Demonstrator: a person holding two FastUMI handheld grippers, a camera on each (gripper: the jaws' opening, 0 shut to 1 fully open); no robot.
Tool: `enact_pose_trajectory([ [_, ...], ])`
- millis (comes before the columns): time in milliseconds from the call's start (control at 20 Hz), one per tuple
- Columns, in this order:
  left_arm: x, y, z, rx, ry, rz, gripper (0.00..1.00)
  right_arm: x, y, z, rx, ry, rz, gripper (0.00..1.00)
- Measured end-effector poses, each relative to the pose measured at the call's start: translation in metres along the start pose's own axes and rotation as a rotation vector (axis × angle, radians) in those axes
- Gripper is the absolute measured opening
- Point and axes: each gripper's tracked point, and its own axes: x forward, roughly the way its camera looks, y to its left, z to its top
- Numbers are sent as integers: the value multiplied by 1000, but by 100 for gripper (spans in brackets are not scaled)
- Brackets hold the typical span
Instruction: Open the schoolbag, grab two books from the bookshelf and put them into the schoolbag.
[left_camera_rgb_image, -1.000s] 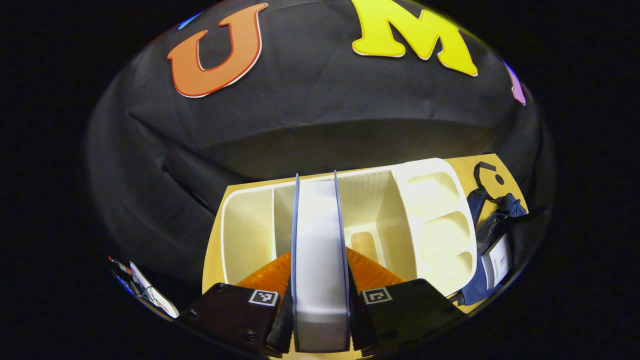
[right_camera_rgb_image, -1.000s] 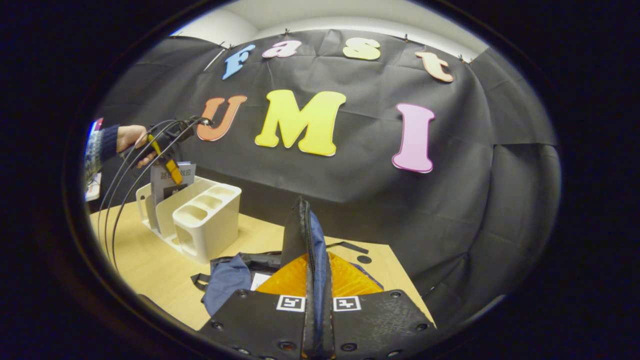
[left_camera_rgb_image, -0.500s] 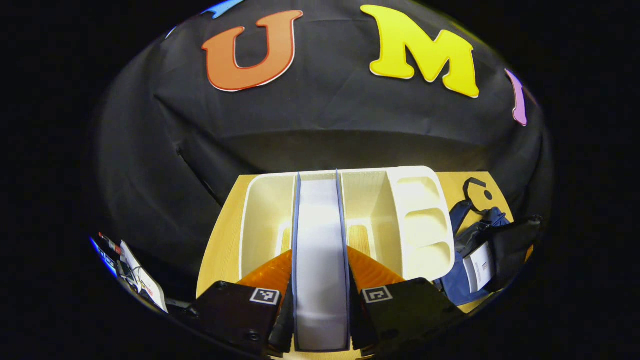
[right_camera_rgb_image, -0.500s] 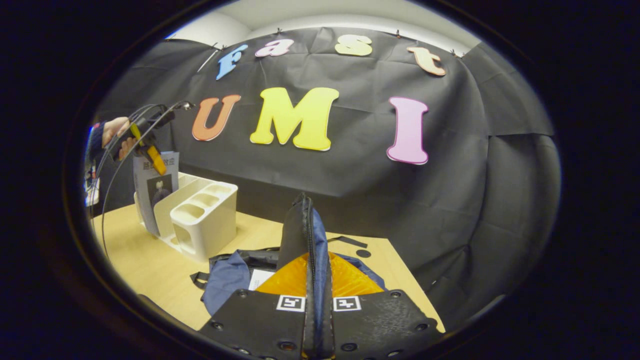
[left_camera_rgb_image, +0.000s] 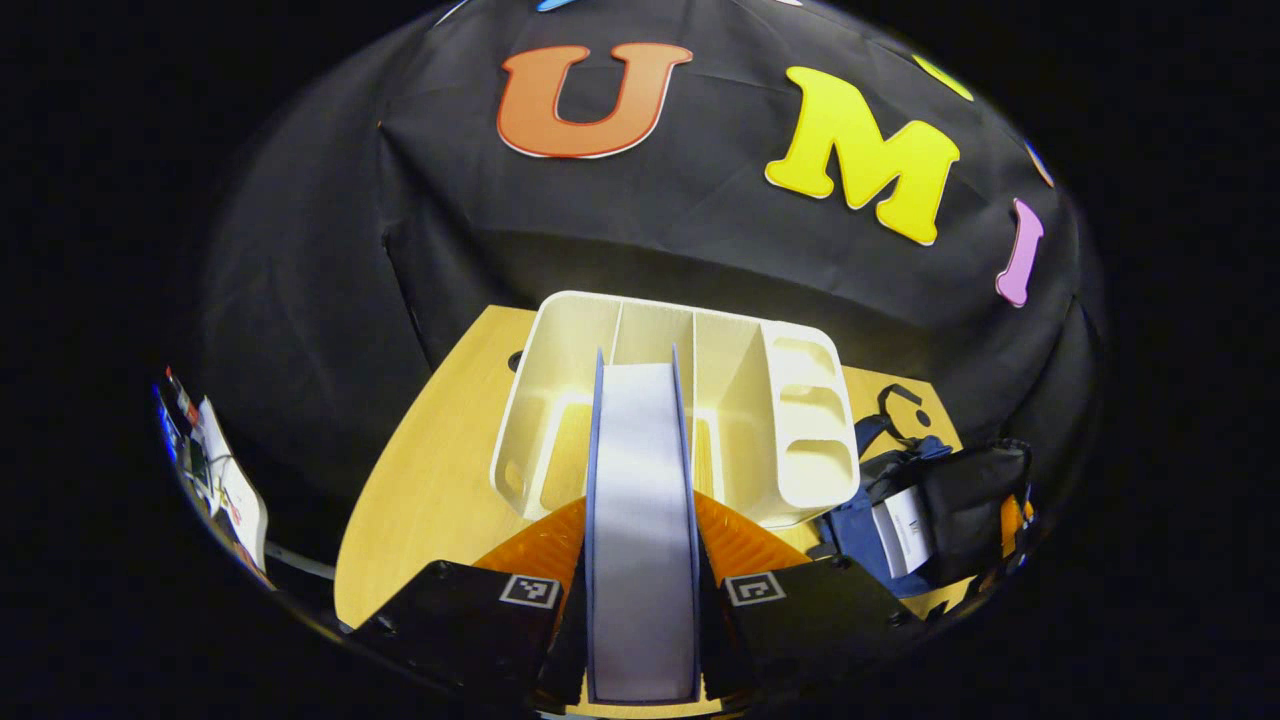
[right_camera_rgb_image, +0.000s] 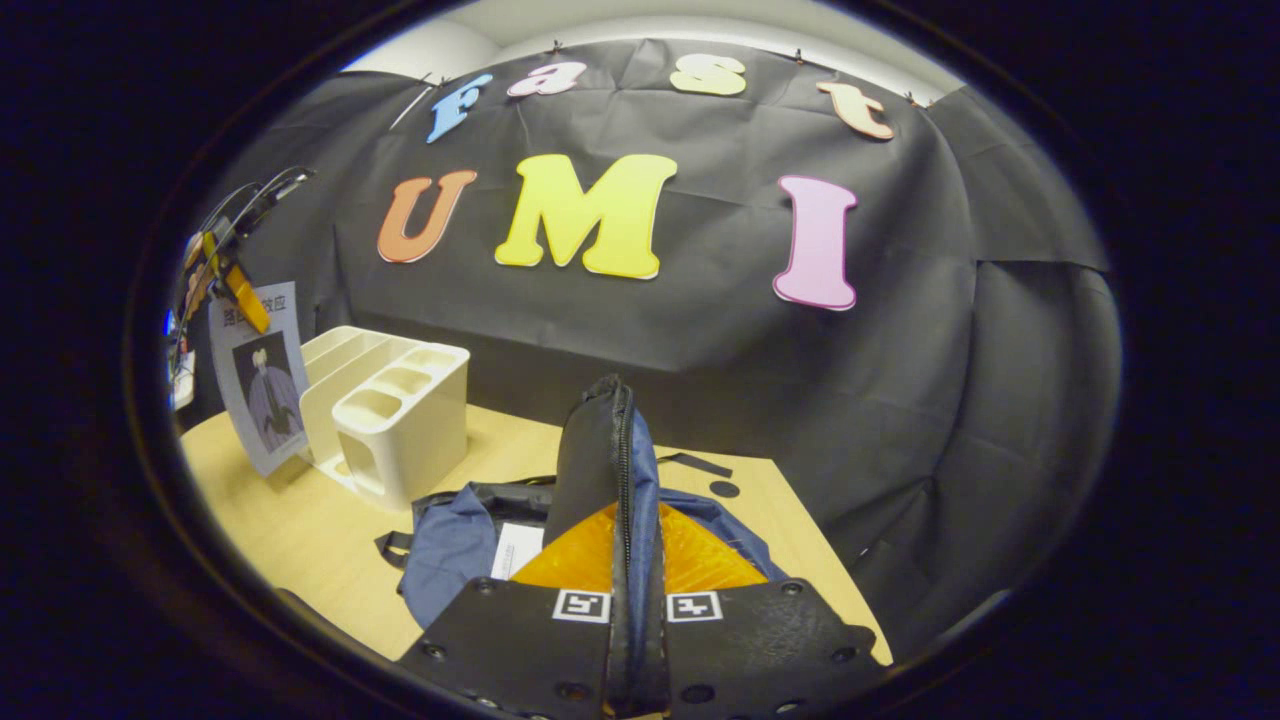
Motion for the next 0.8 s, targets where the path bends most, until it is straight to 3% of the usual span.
enact_pose_trajectory([
  [350, -23, 15, -48, -196, -1, -86, 46, 0, 2, 3, -34, 15, -2, 6],
  [650, -36, -15, -96, -375, 25, -234, 46, 3, -2, 3, -48, 42, -7, 6],
  [800, -39, -49, -109, -413, 42, -311, 46, 5, -1, 2, -57, 53, -9, 6],
])
